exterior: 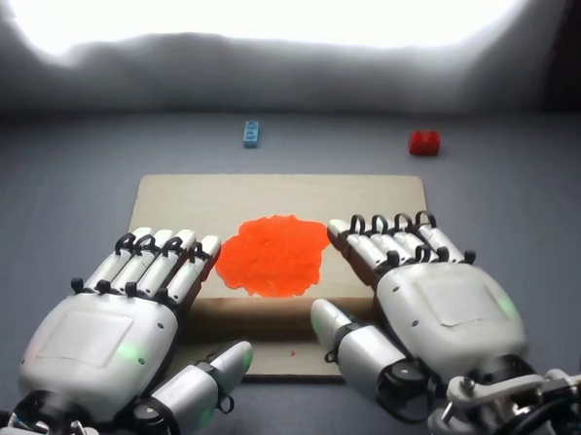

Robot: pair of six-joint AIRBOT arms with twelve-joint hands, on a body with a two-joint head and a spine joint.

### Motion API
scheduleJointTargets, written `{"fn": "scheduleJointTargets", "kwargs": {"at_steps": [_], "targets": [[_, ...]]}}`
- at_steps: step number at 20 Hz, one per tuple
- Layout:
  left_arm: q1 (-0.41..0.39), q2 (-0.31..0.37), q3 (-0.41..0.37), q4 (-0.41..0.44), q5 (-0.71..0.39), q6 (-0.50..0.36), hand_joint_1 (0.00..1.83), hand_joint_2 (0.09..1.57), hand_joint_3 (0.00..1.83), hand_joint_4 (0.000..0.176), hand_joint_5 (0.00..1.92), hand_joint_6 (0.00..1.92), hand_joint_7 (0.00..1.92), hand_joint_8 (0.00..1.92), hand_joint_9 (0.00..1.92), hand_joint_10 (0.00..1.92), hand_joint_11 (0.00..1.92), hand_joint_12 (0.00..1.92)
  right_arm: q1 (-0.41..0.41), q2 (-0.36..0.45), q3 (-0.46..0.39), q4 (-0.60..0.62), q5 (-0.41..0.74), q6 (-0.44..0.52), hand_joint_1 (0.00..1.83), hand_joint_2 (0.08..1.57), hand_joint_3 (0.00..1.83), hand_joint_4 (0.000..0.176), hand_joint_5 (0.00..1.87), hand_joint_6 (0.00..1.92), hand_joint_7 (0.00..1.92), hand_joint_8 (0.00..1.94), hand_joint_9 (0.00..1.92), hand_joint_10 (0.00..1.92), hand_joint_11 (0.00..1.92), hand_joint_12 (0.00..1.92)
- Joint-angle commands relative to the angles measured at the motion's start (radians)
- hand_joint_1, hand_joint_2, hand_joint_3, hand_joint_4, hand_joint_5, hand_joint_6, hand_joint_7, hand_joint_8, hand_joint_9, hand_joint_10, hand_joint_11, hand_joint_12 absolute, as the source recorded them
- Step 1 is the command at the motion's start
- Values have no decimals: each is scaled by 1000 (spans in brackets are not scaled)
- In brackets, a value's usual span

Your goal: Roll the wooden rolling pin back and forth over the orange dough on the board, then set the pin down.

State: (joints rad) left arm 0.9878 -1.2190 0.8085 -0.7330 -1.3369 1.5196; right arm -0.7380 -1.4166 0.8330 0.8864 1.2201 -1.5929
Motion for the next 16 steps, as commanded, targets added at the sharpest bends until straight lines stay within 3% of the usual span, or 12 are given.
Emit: {"fn": "scheduleJointTargets", "kwargs": {"at_steps": [1,16], "targets": [[-3,-3,7,64,-114,-4,0,1356,21,0,0,0,0,0,0,0,0,0,-1,-1,2,-83,81,4,0,1507,1,0,218,8,236,5,195,9,0,547],[7,-69,66,65,-109,26,0,1339,9,0,0,0,0,0,0,0,0,0,-22,-70,105,-83,66,-40,0,1480,0,0,222,8,231,0,208,5,0,605]]}}
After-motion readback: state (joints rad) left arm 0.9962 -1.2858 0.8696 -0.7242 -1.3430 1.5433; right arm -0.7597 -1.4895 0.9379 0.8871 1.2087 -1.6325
